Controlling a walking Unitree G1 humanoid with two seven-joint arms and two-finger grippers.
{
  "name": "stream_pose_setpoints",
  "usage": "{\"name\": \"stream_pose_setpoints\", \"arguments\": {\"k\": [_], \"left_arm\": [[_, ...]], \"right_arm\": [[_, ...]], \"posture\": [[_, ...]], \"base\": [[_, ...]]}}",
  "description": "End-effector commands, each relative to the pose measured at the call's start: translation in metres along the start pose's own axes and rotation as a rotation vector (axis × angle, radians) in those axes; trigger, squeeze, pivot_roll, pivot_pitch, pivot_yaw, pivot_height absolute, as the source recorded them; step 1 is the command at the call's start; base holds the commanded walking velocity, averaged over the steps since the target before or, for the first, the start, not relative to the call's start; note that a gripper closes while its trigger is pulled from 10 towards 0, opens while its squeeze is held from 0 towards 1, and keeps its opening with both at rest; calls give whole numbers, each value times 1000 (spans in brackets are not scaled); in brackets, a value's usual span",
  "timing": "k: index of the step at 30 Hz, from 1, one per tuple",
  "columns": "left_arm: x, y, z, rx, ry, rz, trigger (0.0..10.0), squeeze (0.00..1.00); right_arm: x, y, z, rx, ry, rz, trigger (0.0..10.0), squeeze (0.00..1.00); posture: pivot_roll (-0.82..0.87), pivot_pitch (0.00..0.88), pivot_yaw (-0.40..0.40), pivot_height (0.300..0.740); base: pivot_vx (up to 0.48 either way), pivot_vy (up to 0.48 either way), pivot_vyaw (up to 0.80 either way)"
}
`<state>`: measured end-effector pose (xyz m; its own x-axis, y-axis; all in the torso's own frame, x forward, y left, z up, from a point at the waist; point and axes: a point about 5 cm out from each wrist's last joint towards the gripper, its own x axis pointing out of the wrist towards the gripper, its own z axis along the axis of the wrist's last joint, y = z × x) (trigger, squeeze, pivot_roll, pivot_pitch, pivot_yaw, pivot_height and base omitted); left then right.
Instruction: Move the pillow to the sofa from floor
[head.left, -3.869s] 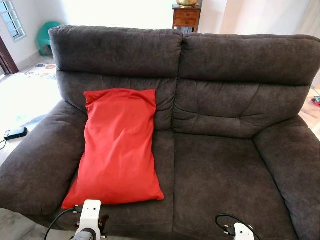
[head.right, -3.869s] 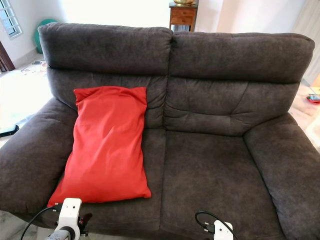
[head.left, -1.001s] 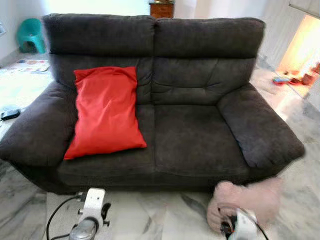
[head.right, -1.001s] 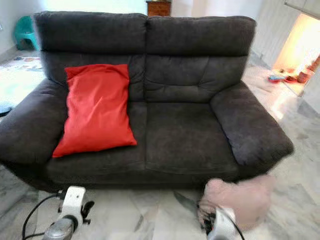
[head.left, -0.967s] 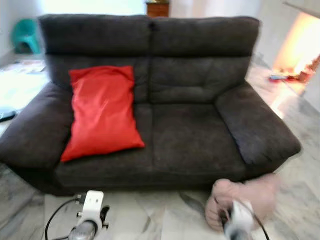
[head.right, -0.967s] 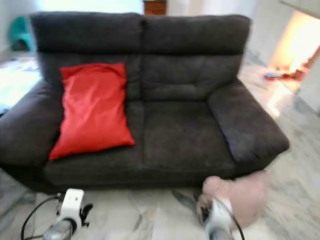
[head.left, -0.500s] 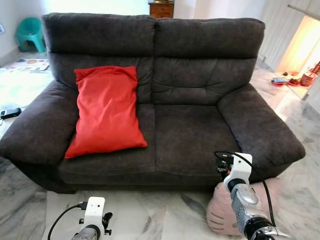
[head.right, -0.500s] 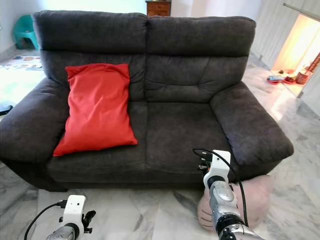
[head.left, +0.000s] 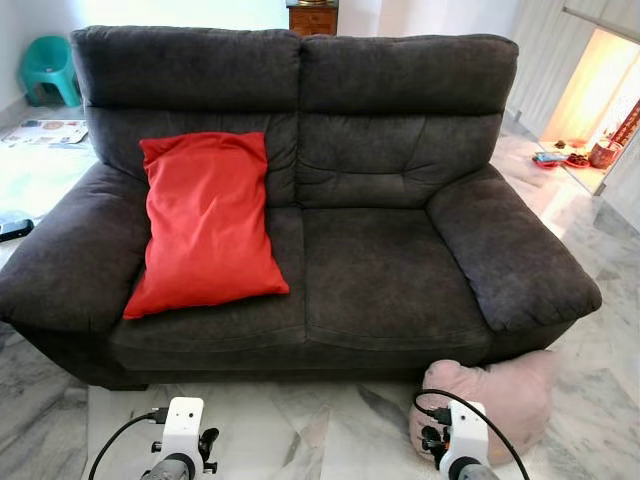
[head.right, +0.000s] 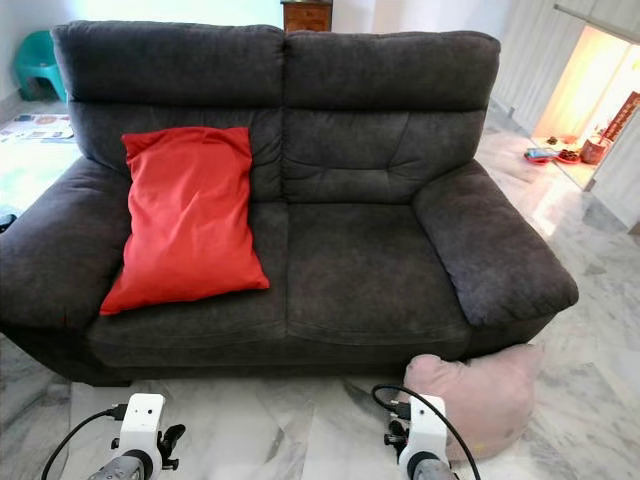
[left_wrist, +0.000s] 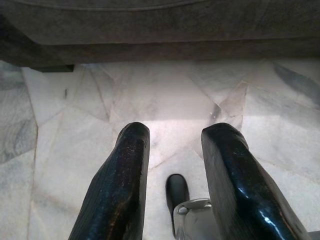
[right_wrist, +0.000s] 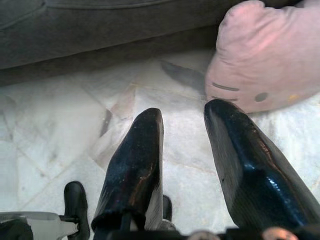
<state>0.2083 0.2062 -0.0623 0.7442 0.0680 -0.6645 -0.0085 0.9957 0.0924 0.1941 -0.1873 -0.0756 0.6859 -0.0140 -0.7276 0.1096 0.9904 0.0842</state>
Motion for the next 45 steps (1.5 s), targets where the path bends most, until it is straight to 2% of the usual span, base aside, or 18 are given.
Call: {"name": "stream_pose_setpoints", "arguments": {"k": [1,8,17,22,30,37,45], "left_arm": [[-2,4,-5,-6,18,13,10000,0],[-2,3,-5,-1,17,8,10000,0],[-1,3,-4,3,13,6,10000,0],[-1,4,-3,-2,11,14,10000,0],[-1,5,-2,-4,11,18,10000,0],[-1,5,-1,0,7,16,10000,0],[0,6,1,3,2,17,10000,0]], "right_arm": [[0,-2,-2,11,13,-5,10000,0],[-3,-3,-11,19,51,-8,10000,0],[-9,-33,-14,36,72,-57,10000,0],[-10,-38,-14,42,72,-61,10000,0],[-10,-31,-17,48,80,-54,10000,0],[-4,-8,-17,46,95,-32,10000,0],[-3,1,-19,50,110,-28,10000,0]], "posture": [[18,0,-64,736],[14,0,-66,736],[16,0,-70,736],[18,0,-72,736],[19,0,-72,736],[20,0,-68,736],[21,0,-66,736]], "base": [[0,0,0],[0,0,0],[0,0,0],[0,-247,0],[0,-249,0],[0,-246,0],[0,-247,0]]}}
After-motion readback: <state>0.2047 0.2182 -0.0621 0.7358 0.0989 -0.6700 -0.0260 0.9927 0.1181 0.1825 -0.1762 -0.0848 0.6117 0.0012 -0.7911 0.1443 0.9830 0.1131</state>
